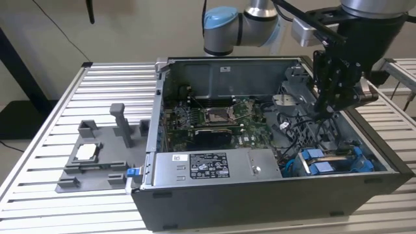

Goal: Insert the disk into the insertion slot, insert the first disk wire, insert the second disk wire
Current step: 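Insert the second disk wire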

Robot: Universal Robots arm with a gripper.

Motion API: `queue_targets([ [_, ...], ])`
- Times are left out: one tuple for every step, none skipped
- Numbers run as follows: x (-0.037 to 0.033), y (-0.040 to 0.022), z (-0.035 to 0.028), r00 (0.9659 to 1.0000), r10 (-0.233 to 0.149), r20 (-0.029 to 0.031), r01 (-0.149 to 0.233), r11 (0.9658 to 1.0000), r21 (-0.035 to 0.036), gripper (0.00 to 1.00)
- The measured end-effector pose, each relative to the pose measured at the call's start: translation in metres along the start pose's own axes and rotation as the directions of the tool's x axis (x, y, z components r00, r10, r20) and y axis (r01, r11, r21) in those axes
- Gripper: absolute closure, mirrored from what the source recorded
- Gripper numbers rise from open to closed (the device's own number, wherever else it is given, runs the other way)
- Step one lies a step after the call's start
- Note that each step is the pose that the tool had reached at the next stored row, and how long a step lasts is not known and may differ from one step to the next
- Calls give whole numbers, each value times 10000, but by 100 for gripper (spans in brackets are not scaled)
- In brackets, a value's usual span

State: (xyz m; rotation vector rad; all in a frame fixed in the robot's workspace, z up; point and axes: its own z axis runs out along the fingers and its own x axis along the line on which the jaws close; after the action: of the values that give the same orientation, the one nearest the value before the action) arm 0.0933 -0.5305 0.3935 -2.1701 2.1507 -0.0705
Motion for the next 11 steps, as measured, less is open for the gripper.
queue_targets([
  [-1, 4, 0, 10000, -52, -67, 52, 10000, 13, 73],
  [-4, 6, 1, 9998, -119, -163, 119, 9999, 19, 73],
  [-6, 7, 1, 9995, -195, -258, 196, 9998, 24, 73],
  [-9, 8, 3, 9991, -271, -341, 272, 9996, 27, 73],
  [-13, 9, 5, 9986, -343, -414, 345, 9994, 32, 73],
  [-21, 11, 7, 9980, -418, -484, 420, 9991, 41, 73],
  [-32, 14, 10, 9975, -470, -533, 473, 9989, 52, 73],
  [-46, 18, 13, 9969, -520, -586, 525, 9986, 63, 73],
  [-63, 23, 16, 9964, -561, -634, 567, 9984, 72, 73],
  [-80, 30, 17, 9958, -600, -691, 607, 9981, 78, 73],
  [-100, 39, 19, 9953, -628, -740, 636, 9979, 89, 73],
])
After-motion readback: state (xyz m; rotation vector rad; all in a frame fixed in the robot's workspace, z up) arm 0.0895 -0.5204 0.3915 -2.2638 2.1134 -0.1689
